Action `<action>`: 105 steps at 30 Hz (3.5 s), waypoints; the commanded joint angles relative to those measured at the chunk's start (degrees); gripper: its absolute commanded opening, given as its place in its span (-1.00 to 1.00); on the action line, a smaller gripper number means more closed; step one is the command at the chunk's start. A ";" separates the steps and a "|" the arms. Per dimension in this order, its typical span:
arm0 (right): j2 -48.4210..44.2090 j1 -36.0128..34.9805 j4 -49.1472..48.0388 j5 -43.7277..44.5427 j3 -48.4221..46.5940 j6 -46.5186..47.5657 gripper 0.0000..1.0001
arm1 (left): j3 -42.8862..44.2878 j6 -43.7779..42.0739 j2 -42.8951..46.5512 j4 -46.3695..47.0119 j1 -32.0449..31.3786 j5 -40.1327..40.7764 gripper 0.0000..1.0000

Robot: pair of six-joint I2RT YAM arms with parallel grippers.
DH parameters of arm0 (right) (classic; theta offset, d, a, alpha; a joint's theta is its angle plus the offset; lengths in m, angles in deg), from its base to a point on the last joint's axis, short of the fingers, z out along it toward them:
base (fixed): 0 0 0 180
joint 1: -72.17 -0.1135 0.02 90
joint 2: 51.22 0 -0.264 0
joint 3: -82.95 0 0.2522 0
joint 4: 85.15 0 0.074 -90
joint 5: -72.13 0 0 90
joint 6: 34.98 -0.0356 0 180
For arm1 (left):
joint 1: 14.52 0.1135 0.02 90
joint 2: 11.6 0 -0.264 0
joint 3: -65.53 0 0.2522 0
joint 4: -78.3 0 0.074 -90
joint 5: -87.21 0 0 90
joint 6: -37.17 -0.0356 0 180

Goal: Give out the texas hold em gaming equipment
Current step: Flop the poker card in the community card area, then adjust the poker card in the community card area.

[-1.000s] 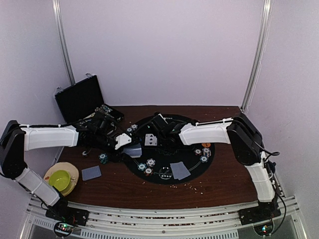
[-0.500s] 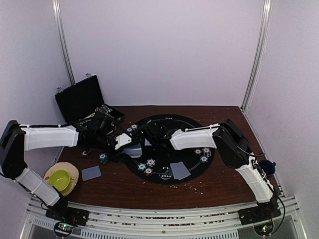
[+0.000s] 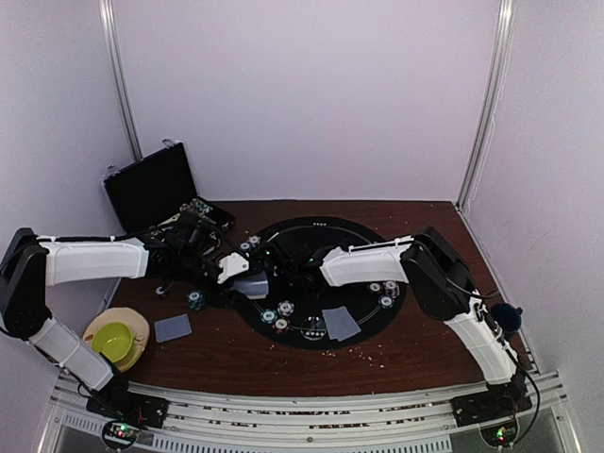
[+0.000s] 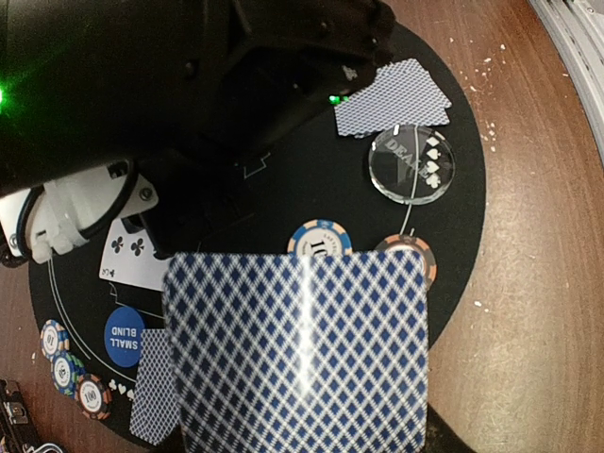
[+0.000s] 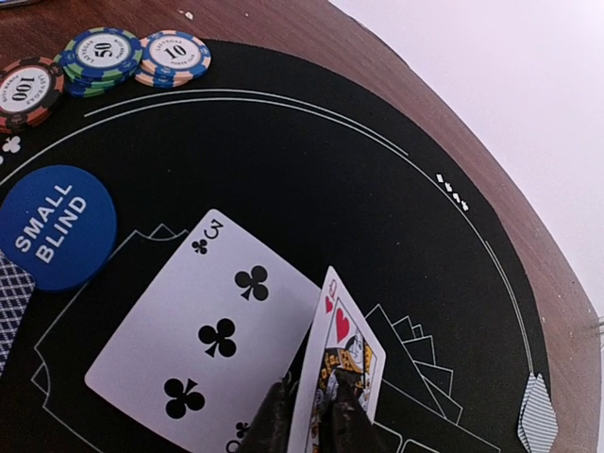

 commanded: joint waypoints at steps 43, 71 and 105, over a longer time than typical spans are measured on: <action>-5.88 -1.92 6.86 -9.09 1.98 -3.38 0.20 | -0.25 0.19 0.42 2.74 -0.33 -0.70 0.04; -26.13 -1.66 5.16 -6.98 20.20 -10.35 1.00 | -0.36 -0.05 0.81 2.48 -0.37 -1.44 0.04; -4.18 0.76 11.03 -1.34 7.01 -10.20 1.00 | -0.28 -0.17 0.24 2.67 -0.34 -1.07 0.04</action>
